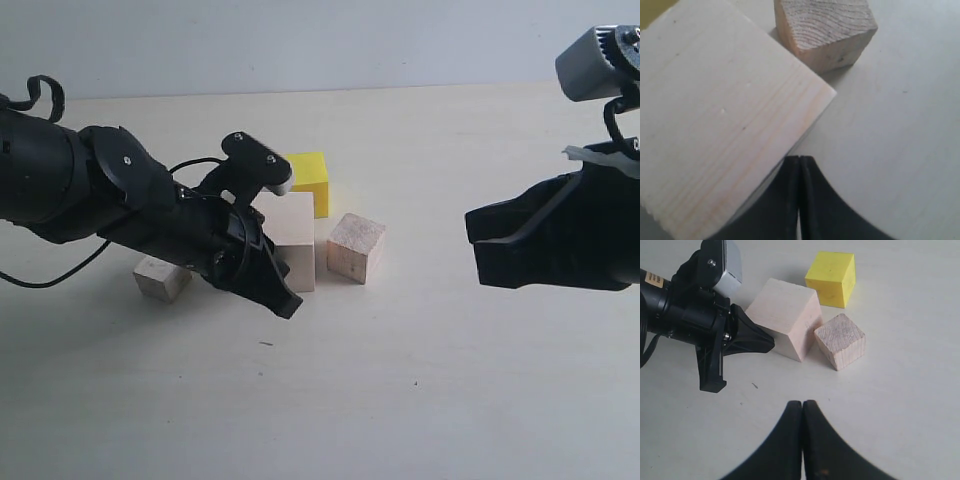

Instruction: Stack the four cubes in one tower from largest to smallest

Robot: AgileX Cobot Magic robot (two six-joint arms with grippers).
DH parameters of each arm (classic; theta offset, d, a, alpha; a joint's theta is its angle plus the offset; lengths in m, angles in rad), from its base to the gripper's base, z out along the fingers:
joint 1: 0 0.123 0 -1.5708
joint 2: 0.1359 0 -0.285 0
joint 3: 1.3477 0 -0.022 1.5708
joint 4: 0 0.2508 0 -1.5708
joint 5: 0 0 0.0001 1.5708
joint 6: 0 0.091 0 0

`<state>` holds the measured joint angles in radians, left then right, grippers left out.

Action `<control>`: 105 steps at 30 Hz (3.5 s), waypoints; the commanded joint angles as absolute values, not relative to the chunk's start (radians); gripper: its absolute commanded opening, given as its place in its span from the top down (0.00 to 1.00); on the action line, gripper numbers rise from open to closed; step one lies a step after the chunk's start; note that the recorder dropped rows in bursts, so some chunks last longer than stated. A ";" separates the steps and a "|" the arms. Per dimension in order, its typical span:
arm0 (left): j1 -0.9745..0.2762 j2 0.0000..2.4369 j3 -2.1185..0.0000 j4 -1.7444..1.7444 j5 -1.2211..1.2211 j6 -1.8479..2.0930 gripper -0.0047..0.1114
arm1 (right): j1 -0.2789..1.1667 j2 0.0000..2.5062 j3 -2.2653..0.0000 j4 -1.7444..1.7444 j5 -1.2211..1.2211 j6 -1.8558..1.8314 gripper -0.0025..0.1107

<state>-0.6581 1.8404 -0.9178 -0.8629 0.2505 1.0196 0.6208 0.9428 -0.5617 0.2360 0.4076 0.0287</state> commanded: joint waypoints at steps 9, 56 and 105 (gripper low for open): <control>-0.659 1.840 -0.919 -0.876 0.229 1.016 0.96 | 0.623 0.943 -0.566 0.236 0.415 0.027 0.98; -0.145 1.017 -0.908 -0.644 0.662 0.694 0.96 | 0.573 1.719 -1.566 0.040 0.743 0.230 0.98; -0.145 0.979 -0.814 -0.693 0.617 0.699 0.96 | 0.573 2.294 -1.872 0.016 0.742 0.341 0.24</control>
<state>-0.1472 0.9852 -0.8149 -0.6850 0.6254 0.6991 0.5773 2.2877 -1.8614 0.0457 0.7349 0.3197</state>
